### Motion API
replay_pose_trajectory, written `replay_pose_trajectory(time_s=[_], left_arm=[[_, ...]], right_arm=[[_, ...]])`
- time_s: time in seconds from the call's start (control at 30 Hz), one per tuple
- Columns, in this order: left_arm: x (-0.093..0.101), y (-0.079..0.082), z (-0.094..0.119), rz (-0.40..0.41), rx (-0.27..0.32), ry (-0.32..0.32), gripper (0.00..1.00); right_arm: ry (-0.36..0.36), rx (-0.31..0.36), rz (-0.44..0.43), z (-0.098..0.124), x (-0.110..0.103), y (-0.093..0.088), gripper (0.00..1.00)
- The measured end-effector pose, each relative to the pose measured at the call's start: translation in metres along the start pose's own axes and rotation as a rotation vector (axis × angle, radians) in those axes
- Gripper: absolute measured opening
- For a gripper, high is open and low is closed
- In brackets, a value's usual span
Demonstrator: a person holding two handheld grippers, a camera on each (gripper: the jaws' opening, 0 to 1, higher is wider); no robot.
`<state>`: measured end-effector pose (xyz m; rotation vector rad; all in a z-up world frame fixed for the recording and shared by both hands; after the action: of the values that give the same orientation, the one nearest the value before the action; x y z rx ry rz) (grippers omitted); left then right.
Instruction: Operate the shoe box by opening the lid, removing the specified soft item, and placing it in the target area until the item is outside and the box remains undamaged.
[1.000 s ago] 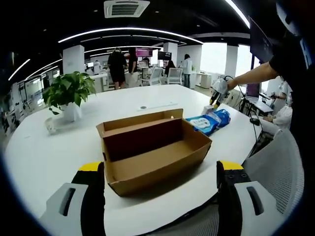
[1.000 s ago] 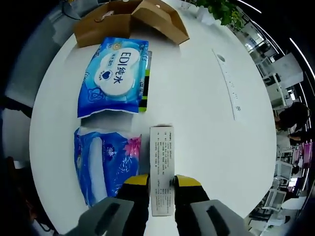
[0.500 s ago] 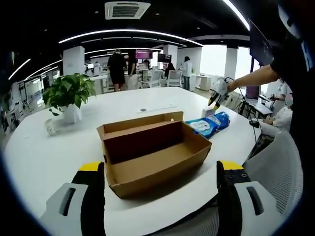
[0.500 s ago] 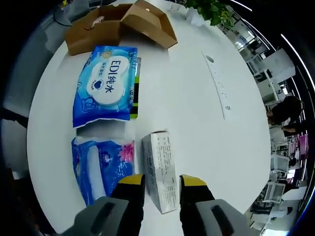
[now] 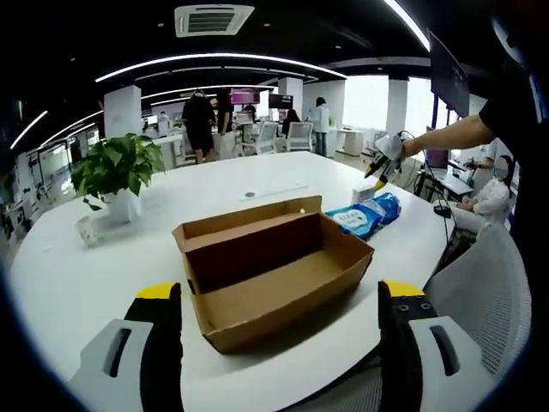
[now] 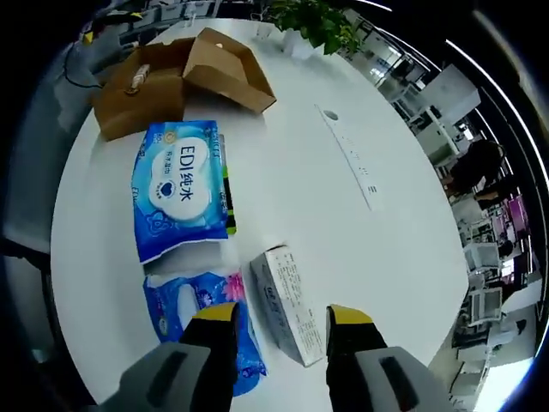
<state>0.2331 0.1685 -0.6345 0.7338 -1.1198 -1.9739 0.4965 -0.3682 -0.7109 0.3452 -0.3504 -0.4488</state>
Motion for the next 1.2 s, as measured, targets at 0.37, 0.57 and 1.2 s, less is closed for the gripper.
replay_pose_trajectory(time_s=[0.37,0.57,1.2], left_arm=[[-0.022,0.001,-0.003,-0.020,0.008,-0.019,0.99],[-0.025,0.002,-0.007,-0.046,-0.007,-0.037,0.99],[-0.046,-0.002,-0.030,-0.107,-0.083,-0.144,0.98]], right_arm=[[-0.008,0.099,-0.193,0.020,-0.027,-0.005,0.55],[-0.016,0.146,-0.253,0.030,-0.045,-0.007,0.63],[-0.010,0.273,-0.416,0.056,-0.108,-0.008,0.82]])
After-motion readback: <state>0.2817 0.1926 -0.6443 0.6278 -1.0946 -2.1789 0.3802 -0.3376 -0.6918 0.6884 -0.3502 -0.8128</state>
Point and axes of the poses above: the point that each gripper's makers call its tool centre point, and the gripper's own axes: z roughly backward along the fingers, x roughly to its right, y roughly out of its top, the point moved 7 cm from there along z, roughly backward along the fingers, and after that the axes turned 11 degrees about -z, right-handed, at the moved point
